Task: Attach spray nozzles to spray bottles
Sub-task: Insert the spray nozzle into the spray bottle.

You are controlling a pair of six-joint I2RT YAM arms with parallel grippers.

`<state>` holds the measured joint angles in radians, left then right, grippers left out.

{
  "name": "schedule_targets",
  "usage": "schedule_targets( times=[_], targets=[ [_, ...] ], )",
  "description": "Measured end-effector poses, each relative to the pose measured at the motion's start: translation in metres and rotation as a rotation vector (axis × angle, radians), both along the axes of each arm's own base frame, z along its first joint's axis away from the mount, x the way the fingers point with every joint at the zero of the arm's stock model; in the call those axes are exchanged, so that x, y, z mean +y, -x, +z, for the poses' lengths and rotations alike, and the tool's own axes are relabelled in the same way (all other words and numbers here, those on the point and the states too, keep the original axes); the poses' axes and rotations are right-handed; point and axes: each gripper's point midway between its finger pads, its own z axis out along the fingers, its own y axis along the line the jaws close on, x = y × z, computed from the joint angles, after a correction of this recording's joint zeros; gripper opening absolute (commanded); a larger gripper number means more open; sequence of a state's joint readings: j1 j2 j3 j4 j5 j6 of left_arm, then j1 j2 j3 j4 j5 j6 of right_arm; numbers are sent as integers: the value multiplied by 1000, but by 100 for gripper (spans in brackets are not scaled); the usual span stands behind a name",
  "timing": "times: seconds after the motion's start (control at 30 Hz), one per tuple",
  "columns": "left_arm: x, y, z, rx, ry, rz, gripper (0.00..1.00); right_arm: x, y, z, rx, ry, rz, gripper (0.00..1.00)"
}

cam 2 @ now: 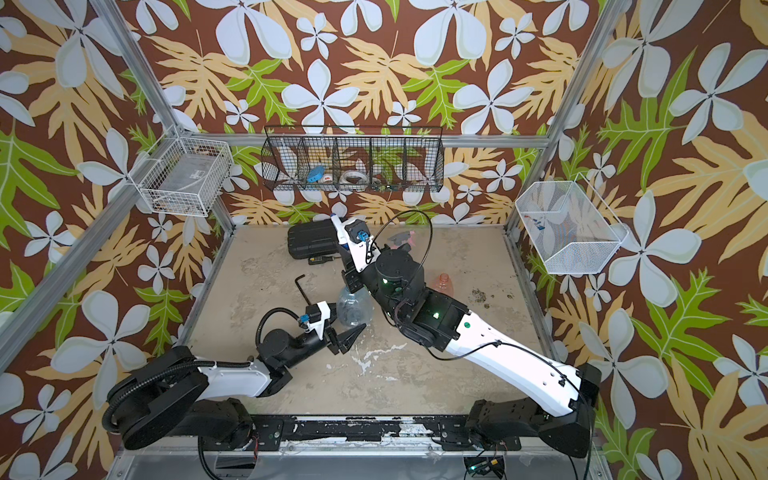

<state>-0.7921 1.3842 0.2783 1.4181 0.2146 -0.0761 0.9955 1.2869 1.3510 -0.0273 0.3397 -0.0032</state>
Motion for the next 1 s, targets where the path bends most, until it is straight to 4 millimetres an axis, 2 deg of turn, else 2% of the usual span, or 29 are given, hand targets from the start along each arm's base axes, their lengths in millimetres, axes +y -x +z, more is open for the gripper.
schedule_targets(
  times=[0.3, 0.53, 0.67, 0.9, 1.0],
  targets=[
    [-9, -3, 23, -26, 23, -23, 77, -4, 17, -14, -19, -31, 53, 10],
    [-13, -7, 20, -13, 8, -26, 77, -8, 21, -28, -17, -36, 62, 15],
    [-14, -9, 18, -6, -3, -23, 77, -12, 23, -40, 2, -37, 59, 21],
    [-13, -14, 15, -20, -29, 14, 77, -20, 26, -43, 14, -60, 51, 49],
    [-12, -19, 10, -21, -44, 41, 77, -25, 27, -43, 14, -63, 36, 55]
  ],
)
